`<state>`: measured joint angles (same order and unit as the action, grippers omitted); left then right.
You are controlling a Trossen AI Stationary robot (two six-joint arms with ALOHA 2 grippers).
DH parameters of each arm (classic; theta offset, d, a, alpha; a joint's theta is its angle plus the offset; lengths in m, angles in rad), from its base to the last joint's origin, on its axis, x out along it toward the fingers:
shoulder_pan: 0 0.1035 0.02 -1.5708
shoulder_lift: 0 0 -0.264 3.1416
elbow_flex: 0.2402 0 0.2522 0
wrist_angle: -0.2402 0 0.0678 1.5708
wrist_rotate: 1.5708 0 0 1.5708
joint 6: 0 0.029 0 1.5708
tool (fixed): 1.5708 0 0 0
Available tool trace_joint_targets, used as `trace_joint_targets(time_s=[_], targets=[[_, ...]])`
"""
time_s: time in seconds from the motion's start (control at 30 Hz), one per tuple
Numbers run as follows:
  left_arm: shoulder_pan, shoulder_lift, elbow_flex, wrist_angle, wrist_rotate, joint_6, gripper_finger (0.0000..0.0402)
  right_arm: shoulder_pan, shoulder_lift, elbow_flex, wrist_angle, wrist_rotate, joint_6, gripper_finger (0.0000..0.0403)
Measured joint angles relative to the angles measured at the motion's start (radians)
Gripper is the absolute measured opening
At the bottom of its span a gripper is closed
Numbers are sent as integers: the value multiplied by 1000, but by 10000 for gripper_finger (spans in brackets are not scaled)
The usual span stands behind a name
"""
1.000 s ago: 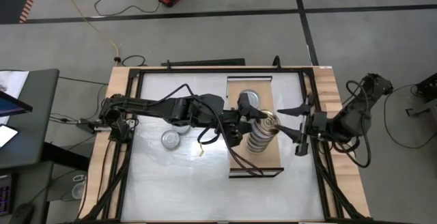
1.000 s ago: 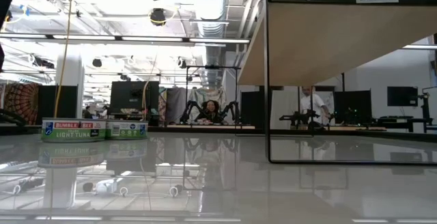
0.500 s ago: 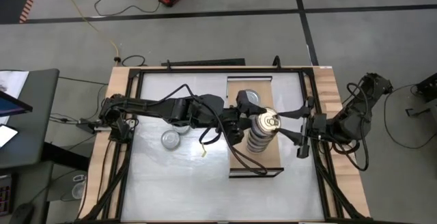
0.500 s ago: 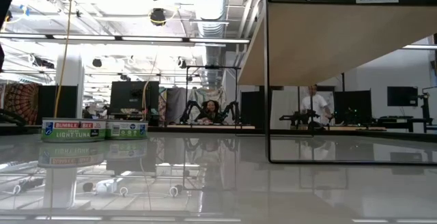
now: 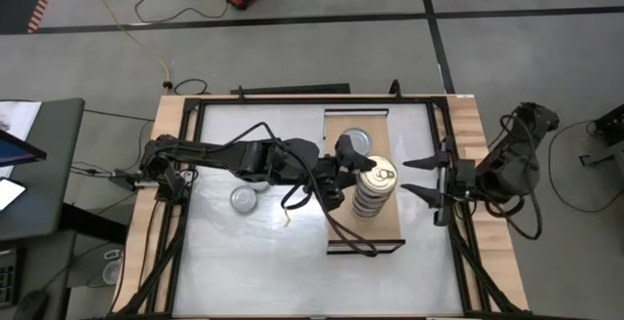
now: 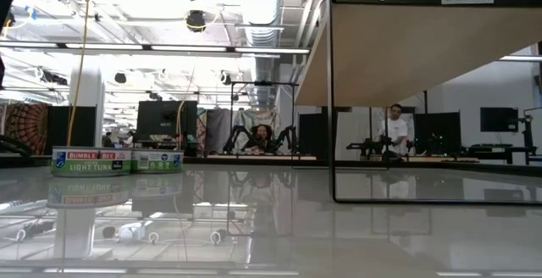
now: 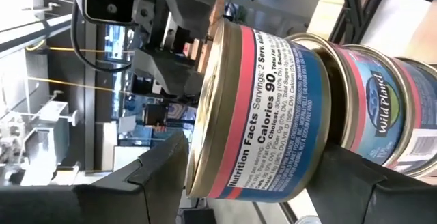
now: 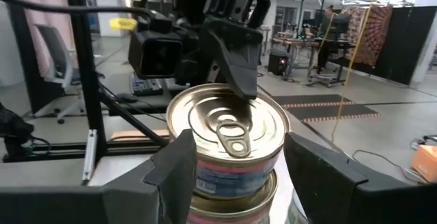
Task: Stack canned seafood by type on shelf
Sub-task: Stack the blue tuna can on top of the blue tuna can
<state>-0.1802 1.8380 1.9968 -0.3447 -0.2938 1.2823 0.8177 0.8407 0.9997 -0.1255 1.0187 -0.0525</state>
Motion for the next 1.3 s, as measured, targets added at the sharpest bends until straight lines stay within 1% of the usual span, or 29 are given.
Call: trace_joint_targets(time_s=[0.1,0.23,0.43,0.63,0.97,1.3], targets=[[0,-5,0,-1,2,19,257,7,-8,7,-6,0,0,246],[0,-7,0,3,56,19,257,6,-9,31,-4,0,-8,246],[0,-7,-1,12,86,64,257,5,-9,32,-13,0,-8,246],[-2,-7,1,44,97,83,257,5,-8,32,-13,0,-8,246],[-22,-6,46,-38,107,47,257,5,-9,32,-10,0,-8,246],[-21,-7,51,-50,103,33,257,5,-9,32,1,0,-9,246]])
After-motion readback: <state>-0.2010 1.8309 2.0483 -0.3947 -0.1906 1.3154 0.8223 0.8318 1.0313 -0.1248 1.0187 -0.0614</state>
